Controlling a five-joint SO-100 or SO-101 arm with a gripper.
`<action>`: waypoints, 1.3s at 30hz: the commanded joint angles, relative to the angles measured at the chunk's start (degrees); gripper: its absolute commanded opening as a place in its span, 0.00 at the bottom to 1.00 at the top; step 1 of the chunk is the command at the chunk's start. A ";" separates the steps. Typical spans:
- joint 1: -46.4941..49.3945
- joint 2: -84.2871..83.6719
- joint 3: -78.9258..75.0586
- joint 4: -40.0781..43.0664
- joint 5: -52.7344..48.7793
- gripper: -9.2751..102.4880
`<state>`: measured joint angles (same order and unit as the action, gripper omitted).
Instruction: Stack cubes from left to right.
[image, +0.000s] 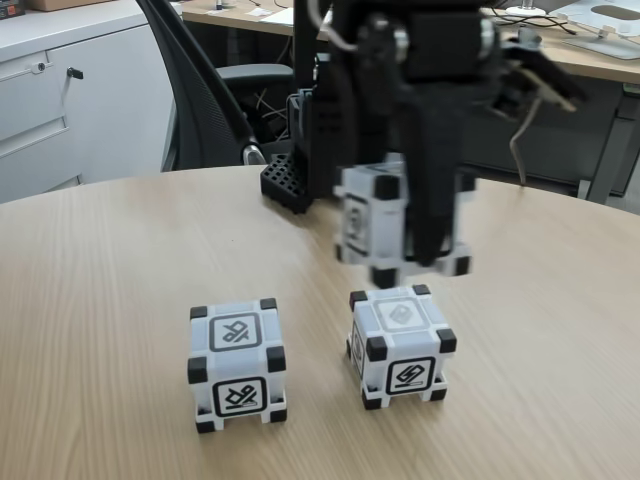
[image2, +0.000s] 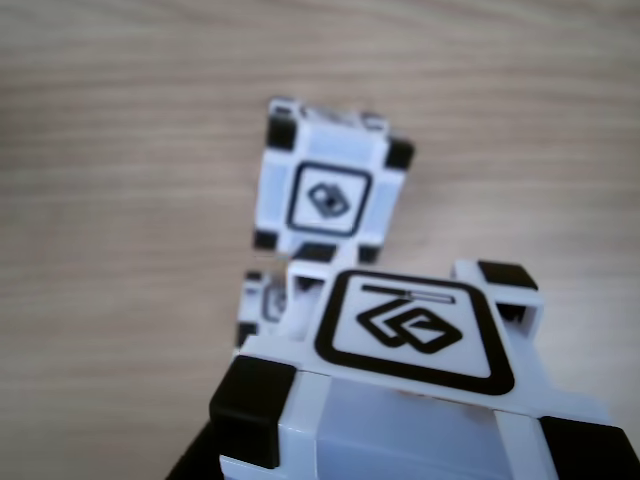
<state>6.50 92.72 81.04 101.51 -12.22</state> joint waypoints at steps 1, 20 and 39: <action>4.04 3.60 -0.26 0.18 -1.76 0.08; 19.51 2.55 -0.09 -0.70 -8.61 0.08; 20.57 -5.19 -1.14 -0.88 -9.93 0.08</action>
<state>26.72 87.54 81.21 101.34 -21.62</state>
